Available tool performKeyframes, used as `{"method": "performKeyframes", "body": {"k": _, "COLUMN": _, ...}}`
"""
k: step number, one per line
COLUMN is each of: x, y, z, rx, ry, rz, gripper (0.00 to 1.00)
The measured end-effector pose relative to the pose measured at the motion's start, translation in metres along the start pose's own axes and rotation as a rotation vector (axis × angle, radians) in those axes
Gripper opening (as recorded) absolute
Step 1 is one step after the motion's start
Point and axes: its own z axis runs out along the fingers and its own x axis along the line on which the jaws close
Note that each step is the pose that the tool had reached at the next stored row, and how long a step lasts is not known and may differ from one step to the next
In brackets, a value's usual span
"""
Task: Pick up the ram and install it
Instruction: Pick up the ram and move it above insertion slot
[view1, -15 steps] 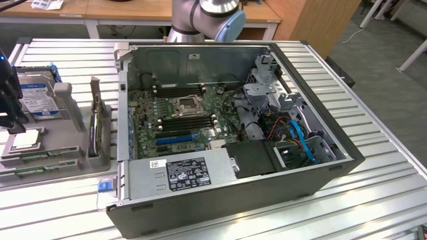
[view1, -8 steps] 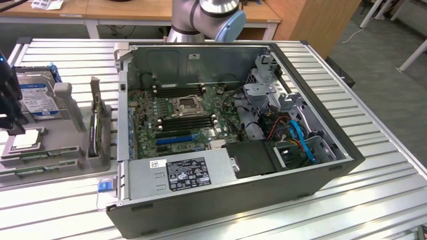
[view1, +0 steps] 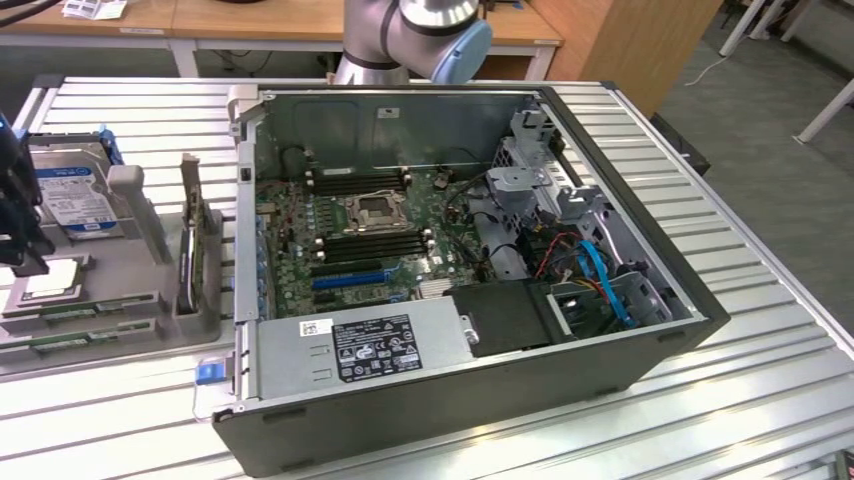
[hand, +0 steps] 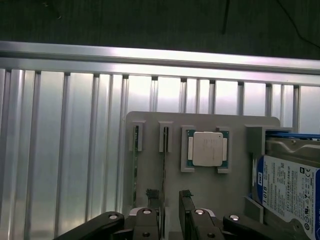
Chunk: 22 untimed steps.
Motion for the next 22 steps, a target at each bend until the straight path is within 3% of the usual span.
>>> {"method": "performKeyframes", "body": {"k": 22, "x": 0.020, "y": 0.0006, "z": -0.0003, "rx": 0.0000, "ry": 0.0000, "rz": 0.000, "gripper": 0.30}}
